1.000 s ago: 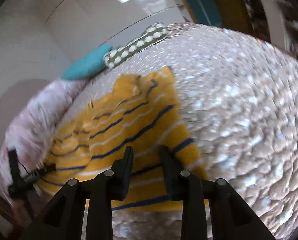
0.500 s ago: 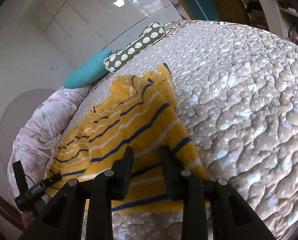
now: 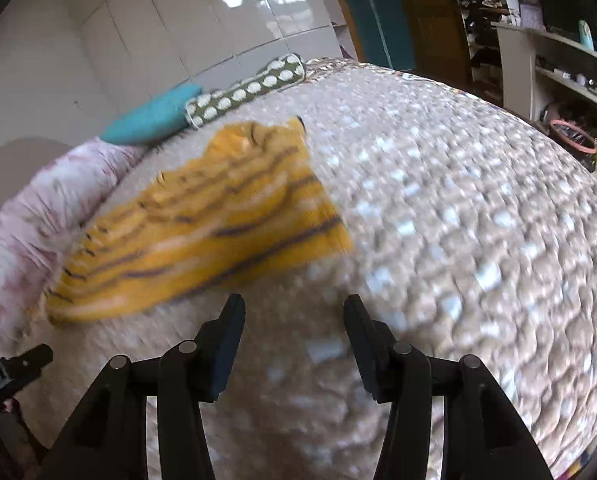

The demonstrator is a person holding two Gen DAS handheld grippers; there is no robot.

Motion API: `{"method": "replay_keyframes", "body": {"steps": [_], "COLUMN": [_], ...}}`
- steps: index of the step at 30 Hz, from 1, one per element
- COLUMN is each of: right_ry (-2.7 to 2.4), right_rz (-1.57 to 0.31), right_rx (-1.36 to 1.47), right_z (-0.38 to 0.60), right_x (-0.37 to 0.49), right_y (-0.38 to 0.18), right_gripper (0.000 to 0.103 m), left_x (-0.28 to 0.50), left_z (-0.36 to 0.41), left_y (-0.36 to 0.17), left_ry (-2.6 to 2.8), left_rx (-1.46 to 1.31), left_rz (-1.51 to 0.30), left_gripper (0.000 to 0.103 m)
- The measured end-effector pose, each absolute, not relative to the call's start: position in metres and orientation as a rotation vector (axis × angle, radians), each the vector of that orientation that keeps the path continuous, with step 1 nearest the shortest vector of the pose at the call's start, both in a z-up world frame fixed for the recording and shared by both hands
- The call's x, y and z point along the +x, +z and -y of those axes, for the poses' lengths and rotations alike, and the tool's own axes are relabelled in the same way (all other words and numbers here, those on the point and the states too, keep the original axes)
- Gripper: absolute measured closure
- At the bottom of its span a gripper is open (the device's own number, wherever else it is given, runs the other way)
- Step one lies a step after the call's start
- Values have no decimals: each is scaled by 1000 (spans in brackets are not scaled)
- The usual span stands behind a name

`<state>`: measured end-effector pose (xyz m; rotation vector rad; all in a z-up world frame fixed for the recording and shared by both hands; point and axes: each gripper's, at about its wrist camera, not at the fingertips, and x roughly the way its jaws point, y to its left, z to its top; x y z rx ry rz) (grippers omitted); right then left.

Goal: Fold small clothes

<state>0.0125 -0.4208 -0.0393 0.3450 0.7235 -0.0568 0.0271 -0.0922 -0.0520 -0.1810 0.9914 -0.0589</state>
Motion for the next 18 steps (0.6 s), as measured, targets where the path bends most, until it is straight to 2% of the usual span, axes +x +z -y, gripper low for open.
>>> {"method": "replay_keyframes", "body": {"steps": [2,4,5,6,18], "right_ry": [-71,-81,-81,-94,-107], "right_rz": [-709,-694,-685,-675,-663], "right_rx": [276,176,135,84,59], "right_z": [414,399,393,386,383], "right_x": [11,10,10,10,10], "right_y": [-42,-47,-49,-52,-54], "right_gripper": [48,40,31,29,29], "left_x": [26,23,21,20,14], "left_z": [99,112,115,118,119], "left_y": [-59,-62,-64,-66,-67], "left_ry": [-33,-11,-3,4,11], "left_rx": [-116,-28,-3,17,30], "left_rz": [-988,-973,-969,-960,-937], "left_gripper": [0,0,0,0,0]}}
